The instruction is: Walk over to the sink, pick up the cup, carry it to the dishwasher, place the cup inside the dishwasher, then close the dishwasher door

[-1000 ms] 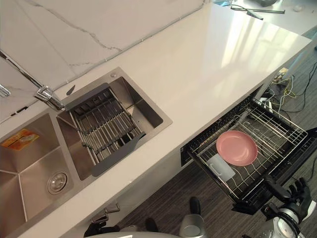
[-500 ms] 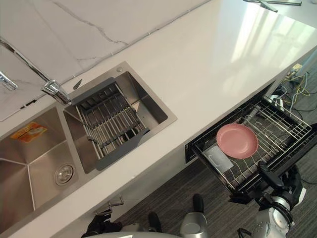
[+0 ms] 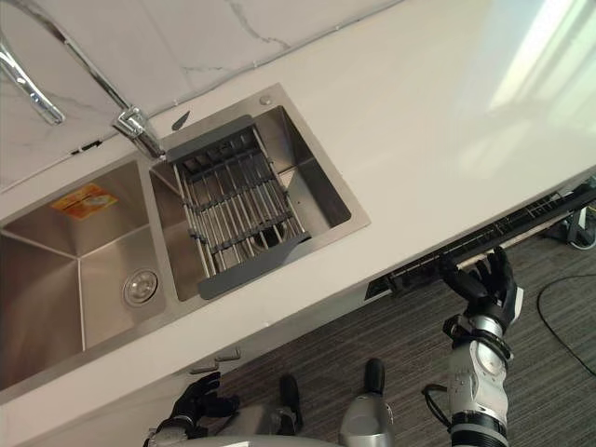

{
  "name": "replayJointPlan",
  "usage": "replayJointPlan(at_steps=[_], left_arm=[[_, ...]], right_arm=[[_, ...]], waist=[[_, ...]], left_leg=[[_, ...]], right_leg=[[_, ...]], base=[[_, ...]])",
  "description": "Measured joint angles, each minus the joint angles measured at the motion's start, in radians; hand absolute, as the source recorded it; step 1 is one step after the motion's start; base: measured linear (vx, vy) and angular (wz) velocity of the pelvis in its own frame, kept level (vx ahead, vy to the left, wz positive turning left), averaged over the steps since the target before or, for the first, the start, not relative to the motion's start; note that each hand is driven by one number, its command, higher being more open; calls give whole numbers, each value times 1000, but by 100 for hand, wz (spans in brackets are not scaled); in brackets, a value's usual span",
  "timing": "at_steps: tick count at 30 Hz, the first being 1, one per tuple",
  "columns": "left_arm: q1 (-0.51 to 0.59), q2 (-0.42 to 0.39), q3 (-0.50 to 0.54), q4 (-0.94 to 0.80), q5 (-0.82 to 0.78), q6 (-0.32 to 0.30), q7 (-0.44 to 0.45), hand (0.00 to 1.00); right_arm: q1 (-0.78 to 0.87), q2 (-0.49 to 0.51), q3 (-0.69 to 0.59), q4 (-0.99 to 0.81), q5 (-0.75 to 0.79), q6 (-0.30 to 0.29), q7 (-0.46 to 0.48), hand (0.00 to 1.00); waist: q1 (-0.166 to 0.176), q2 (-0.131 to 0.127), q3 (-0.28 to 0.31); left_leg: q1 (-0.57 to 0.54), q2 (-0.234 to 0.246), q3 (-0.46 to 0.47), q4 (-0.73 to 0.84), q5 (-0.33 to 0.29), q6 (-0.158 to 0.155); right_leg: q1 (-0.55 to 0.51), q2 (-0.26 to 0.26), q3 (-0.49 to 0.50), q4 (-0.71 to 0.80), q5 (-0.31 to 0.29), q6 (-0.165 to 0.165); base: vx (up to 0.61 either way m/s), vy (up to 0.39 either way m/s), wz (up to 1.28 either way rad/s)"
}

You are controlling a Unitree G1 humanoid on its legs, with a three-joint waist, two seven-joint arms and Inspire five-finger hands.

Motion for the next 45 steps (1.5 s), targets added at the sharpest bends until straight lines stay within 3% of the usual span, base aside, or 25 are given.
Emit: replayJointPlan(at_steps=[13, 20, 26, 35, 45], left_arm=[[-16, 17, -38, -3, 45, 0, -5, 90], [-18, 32, -41, -2, 46, 2, -5, 90], [-26, 33, -42, 7, 46, 11, -1, 90], [-31, 22, -40, 6, 45, 11, 6, 90], [-24, 15, -37, 11, 42, 13, 9, 90]], right_arm=[[-1, -16, 86, 50, -41, -12, 35, 90], [9, -31, 124, 81, -92, 17, 38, 90], [138, 6, 169, 9, -257, 28, 88, 90], [272, 167, 246, 3, -551, 49, 137, 90], [266, 198, 241, 233, -667, 64, 95, 90]], waist=[[3, -12, 2], [2, -46, -20], [3, -71, -61], [7, -114, -94], [15, -144, -131]], left_leg=[[6, 1, -42, -36, 46, -7], [12, 10, -47, -44, 51, -14], [21, 12, -53, -64, 58, -14], [40, 13, -54, -69, 58, -15], [72, 16, -51, -85, 59, -17]], right_leg=[[12, 4, -39, -1, 3, -9], [17, 13, -43, -1, 5, -13], [20, 16, -49, -2, 1, -15], [39, 15, -46, -2, -3, -15], [62, 19, -44, -2, -8, -15]], base=[[-66, -17, 9], [-5, -4, 1], [1, -2, 3], [-7, 1, 0], [0, 0, 0]])
